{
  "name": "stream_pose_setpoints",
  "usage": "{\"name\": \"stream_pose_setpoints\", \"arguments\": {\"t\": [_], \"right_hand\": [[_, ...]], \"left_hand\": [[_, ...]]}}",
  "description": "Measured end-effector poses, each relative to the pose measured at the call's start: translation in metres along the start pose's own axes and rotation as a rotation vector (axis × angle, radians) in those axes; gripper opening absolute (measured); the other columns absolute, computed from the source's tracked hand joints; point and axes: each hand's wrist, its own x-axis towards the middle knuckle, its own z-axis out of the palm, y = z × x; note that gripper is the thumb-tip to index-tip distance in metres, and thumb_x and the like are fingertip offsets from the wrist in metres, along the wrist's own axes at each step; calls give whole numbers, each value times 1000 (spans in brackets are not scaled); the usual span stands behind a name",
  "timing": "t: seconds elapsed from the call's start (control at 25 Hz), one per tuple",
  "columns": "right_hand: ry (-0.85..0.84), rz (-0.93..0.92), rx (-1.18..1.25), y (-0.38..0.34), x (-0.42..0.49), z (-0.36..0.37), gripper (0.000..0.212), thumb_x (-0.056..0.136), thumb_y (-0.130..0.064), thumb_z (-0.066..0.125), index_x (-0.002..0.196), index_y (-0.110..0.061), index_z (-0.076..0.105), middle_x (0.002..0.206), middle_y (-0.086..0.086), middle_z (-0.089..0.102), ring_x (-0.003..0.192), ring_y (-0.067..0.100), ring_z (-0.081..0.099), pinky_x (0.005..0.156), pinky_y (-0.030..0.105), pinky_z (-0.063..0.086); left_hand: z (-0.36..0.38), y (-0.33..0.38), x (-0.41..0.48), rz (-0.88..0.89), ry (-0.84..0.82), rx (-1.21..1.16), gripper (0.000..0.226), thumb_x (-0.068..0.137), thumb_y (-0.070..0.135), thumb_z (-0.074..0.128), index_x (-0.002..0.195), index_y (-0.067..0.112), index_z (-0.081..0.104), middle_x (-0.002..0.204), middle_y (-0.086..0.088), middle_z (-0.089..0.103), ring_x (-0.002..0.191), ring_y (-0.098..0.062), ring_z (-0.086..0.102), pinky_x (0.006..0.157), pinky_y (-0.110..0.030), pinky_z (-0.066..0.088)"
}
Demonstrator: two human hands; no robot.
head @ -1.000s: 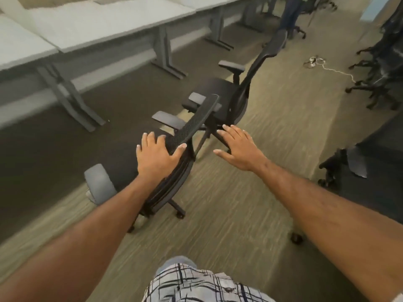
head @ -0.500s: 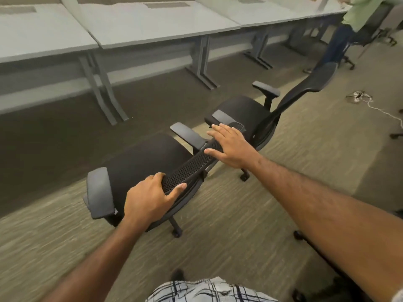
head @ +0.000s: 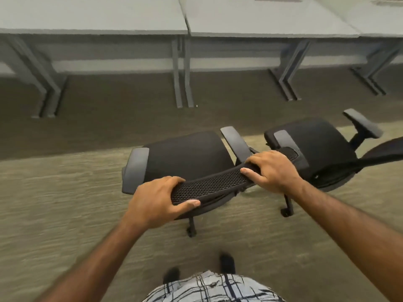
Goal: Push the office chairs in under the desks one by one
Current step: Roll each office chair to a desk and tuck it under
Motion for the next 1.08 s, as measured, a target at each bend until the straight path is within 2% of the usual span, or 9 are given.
{"name": "stream_pose_setpoints", "arguments": {"t": [0.16, 0.24, 0.36, 0.52, 0.76, 0.92, 1.08], "right_hand": [[44, -96, -43, 26, 10, 3, 52, 94, -67, 35, 72, -23, 52, 72, 1, 65, 69, 26, 59, 68, 38, 35], [53, -118, -65, 35, 22, 1, 58, 94, -68, 31, 71, -20, 55, 70, 2, 65, 69, 27, 60, 69, 39, 38], [57, -153, -53, 43, 43, 1, 66, 93, -69, 27, 71, -17, 60, 68, 3, 64, 68, 27, 60, 69, 39, 41], [76, -203, -55, 41, 73, 1, 67, 93, -71, 29, 68, -17, 60, 65, 3, 62, 65, 27, 60, 64, 39, 44], [79, -192, -67, 22, 120, 8, 71, 92, -75, 25, 72, -18, 62, 70, 2, 65, 71, 25, 61, 69, 40, 46], [83, -186, -59, 3, 169, 14, 72, 92, -76, 24, 76, -19, 65, 72, 0, 65, 71, 22, 61, 70, 39, 48], [90, -157, -36, -19, 212, 28, 75, 93, -78, 21, 81, -20, 68, 76, -1, 67, 74, 22, 62, 72, 40, 48]], "left_hand": [[4, 37, 28, -207, -169, 10, 104, 47, 109, 25, 118, 39, 56, 106, 17, 69, 97, -9, 65, 79, -33, 52], [11, 64, 49, -227, -177, 90, 103, 47, 109, 29, 115, 35, 56, 107, 13, 69, 97, -14, 65, 83, -38, 54], [13, 78, 68, -245, -109, 122, 108, 51, 108, 28, 125, 34, 55, 114, 10, 69, 104, -16, 65, 85, -39, 52], [4, 61, 74, -310, -49, 95, 110, 50, 109, 22, 125, 37, 58, 111, 13, 71, 101, -14, 66, 82, -37, 51], [-17, 17, 95, -321, -16, 105, 108, 50, 109, 22, 124, 39, 60, 108, 13, 72, 99, -12, 66, 74, -35, 45], [-37, -27, 116, -321, -22, 93, 113, 47, 110, 18, 125, 39, 60, 108, 14, 72, 99, -11, 66, 76, -34, 47], [-52, -78, 137, -291, 4, 116, 110, 50, 109, 22, 124, 37, 60, 111, 13, 71, 103, -13, 65, 79, -36, 48]]}}
